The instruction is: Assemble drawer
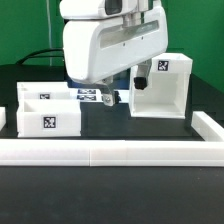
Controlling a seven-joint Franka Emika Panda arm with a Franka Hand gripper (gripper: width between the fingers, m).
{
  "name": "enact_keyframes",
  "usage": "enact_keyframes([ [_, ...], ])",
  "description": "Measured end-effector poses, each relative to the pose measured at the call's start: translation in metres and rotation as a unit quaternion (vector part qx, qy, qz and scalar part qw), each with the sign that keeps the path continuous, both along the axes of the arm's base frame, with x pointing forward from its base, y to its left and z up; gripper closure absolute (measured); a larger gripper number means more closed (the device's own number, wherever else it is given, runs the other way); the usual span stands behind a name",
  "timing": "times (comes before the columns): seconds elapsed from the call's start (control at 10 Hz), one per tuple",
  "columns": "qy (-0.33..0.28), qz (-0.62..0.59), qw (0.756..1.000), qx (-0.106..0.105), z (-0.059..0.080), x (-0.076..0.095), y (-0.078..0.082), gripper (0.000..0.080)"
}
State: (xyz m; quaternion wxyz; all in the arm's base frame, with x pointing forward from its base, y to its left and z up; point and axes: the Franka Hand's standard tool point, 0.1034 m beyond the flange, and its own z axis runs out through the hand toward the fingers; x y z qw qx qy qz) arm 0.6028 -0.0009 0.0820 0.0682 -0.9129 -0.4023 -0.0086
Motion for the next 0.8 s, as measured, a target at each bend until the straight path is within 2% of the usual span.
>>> enact_keyframes([
  [0.5,0.000,-0.005,1.000,-0.001,0.001,-0.001,0.000,0.0150],
  [0.8,0.015,-0.095,0.995,-0.009,0.013,-0.021,0.013,0.0150],
])
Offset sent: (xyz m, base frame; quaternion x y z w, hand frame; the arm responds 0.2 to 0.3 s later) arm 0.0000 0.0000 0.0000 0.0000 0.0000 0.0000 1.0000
